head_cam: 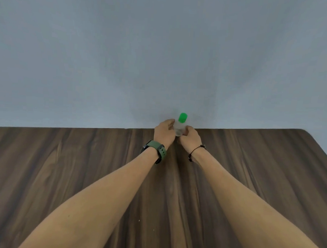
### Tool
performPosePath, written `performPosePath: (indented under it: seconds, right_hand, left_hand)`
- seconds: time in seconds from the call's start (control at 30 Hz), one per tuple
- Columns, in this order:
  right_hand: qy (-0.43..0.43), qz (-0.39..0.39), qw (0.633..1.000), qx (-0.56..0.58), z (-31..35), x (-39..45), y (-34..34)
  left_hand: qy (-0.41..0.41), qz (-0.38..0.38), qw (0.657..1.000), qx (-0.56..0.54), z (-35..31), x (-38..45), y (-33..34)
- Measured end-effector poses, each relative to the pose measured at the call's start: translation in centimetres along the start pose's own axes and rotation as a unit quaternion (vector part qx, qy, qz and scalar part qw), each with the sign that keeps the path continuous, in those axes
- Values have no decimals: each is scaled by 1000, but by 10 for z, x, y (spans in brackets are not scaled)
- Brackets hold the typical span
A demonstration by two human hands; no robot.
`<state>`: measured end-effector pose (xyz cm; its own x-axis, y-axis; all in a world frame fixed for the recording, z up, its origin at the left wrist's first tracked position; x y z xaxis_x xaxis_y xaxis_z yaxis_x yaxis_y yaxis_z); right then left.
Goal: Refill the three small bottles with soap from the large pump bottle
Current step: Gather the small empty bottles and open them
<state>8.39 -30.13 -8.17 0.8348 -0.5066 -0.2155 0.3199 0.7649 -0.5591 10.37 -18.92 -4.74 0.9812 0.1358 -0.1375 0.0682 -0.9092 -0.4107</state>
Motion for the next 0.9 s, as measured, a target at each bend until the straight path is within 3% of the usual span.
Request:
performPosePath:
  seconds: [0.17, 0.4, 0.67, 0.77, 0.9]
  right_hand:
    - [-23, -18, 1000, 12, 17, -49, -21]
    - [-42, 5, 999, -31, 5, -189, -27]
    - [30, 37, 998, -43, -60, -331, -8]
    - [19, 57, 997, -56, -72, -368, -4]
    - [14, 83, 994, -68, -87, -407, -4]
  left_hand:
    - [5, -21, 1000, -3, -9, -45, -41]
    - [1, -51, 998, 42, 25, -149, -112]
    - [-124, 15, 988, 90, 101, -251, -162]
    - [-189, 60, 976, 86, 121, -284, -174]
    - [-206, 104, 968, 102, 137, -315, -185]
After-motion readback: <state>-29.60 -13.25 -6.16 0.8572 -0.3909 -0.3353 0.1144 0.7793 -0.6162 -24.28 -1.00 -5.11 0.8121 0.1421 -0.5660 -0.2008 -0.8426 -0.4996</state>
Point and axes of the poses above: each hand's wrist, its own x-axis towards the middle knuckle, its own y-axis out of the palm, z = x × y, the point moved 10 cm from there along x, towards the middle knuckle, and after that the axes turned 14 degrees about -z, right-handed, at the moved point
